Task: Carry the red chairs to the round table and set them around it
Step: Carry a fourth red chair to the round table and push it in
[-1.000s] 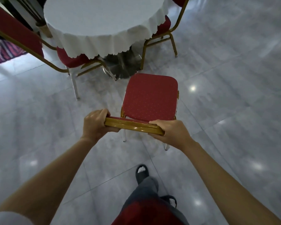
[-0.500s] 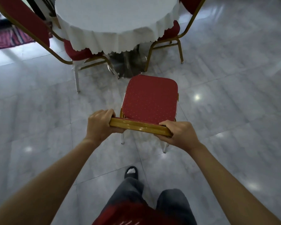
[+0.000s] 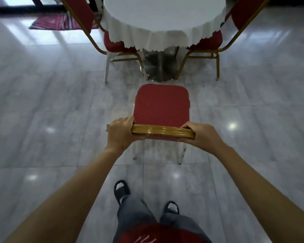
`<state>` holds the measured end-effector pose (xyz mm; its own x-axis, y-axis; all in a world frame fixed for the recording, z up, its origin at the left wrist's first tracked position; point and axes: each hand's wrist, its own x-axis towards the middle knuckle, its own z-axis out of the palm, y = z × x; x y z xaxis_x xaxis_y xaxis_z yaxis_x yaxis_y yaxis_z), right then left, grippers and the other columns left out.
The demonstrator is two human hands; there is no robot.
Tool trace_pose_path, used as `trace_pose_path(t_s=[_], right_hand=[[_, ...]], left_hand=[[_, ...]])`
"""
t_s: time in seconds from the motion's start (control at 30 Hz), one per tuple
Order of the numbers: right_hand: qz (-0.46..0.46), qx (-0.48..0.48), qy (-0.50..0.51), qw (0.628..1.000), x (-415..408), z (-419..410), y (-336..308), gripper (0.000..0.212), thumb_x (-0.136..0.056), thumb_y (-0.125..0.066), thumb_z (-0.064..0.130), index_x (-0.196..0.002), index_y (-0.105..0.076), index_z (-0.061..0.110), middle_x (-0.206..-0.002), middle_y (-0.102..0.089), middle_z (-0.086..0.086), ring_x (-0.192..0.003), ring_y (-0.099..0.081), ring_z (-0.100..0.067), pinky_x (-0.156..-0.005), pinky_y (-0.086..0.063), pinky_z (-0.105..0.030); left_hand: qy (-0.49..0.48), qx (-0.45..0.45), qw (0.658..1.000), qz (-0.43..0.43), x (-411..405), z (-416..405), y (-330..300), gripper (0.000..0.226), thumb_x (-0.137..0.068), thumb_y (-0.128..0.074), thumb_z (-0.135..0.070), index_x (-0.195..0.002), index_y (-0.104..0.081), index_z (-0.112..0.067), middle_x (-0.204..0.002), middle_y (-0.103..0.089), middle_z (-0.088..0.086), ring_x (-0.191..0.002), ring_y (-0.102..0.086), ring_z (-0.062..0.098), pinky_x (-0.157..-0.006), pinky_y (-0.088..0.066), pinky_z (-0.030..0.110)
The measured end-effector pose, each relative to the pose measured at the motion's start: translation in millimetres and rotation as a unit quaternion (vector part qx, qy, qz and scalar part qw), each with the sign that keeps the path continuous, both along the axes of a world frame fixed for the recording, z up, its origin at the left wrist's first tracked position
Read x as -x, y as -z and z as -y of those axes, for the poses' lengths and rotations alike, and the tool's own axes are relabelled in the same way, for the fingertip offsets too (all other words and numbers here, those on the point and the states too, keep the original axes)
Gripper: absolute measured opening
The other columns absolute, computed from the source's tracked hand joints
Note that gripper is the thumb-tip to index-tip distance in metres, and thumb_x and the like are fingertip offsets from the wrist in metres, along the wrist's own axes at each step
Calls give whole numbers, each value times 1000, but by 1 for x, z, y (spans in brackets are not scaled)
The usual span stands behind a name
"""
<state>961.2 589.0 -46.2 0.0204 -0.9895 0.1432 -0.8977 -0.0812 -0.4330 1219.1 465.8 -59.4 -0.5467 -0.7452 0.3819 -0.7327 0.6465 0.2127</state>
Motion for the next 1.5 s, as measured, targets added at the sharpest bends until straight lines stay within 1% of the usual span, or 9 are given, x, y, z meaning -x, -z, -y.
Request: trace_pose_path(t_s=[0.1,0.17,0.27,0.33,0.5,1.0,1.17,1.33,1.5], right_hand=[[0,20,-14,1000,4,-9,0,35,-73,-71,49,-93,-66,20,-70,-70,6,-58,-62,-12,-52,-47,-23],[-6,52,-10,999,3,-12,4,36,-72,-71,51,-89,-68,19,-65,-69,6,-53,-61,-11,-48,-43,-20],[-11,96,1,995,3,-14,9,41,-72,-59,59,-83,-68,21,-61,-67,9,-48,-57,-6,-43,-40,-18],[-11,117,-1,993,4,-12,12,43,-73,-55,60,-82,-68,20,-59,-67,10,-46,-56,-4,-42,-40,-18],[-28,171,-4,985,7,-10,21,43,-76,-59,60,-77,-68,18,-56,-64,11,-44,-53,-2,-43,-35,-13],[-30,197,-9,980,34,67,23,55,-82,-46,66,-75,-67,16,-56,-65,9,-44,-55,-4,-39,-41,-19],[-41,172,1,984,60,124,23,52,-78,-51,66,-78,-67,17,-59,-66,8,-46,-58,-6,-41,-45,-22],[-34,101,33,994,84,189,12,45,-68,-60,64,-79,-64,20,-62,-66,8,-50,-58,-8,-44,-44,-23],[-34,-4,44,998,102,244,0,30,-67,-77,43,-86,-64,23,-75,-70,8,-65,-63,-12,-53,-46,-24]], left_hand=[[-16,4,1000,4,-2,-22,-1,64,-55,-66,-73,-65,-54,-11,-53,-58,-1,-43,-53,17,-48,-31,20],[-9,4,1000,9,-4,-28,-2,66,-57,-55,-78,-63,-52,-12,-51,-57,-2,-40,-51,16,-46,-26,18],[19,21,1000,7,-6,-26,-5,66,-56,-60,-78,-62,-52,-12,-49,-57,-4,-36,-49,15,-43,-11,10],[41,33,999,-10,-6,-23,-6,62,-61,-57,-73,-64,-53,-12,-48,-56,-4,-34,-48,13,-45,-8,7],[71,75,993,-60,-7,-14,5,68,-77,-43,-76,-62,-52,-10,-46,-53,-5,-34,-44,11,-44,-23,12],[70,66,994,-55,20,65,7,75,-75,-34,-83,-61,-50,-10,-47,-53,-5,-33,-44,10,-41,-23,14],[67,67,994,-47,45,126,9,77,-73,-34,-84,-59,-48,-10,-46,-52,-4,-33,-44,12,-36,-28,17],[63,28,997,-22,73,199,14,68,-63,-53,-79,-61,-50,-11,-47,-53,-4,-35,-47,14,-33,-37,25],[68,-7,997,-24,94,258,16,66,-64,-51,-80,-68,-59,-15,-54,-61,-6,-42,-54,12,-38,-44,26]])
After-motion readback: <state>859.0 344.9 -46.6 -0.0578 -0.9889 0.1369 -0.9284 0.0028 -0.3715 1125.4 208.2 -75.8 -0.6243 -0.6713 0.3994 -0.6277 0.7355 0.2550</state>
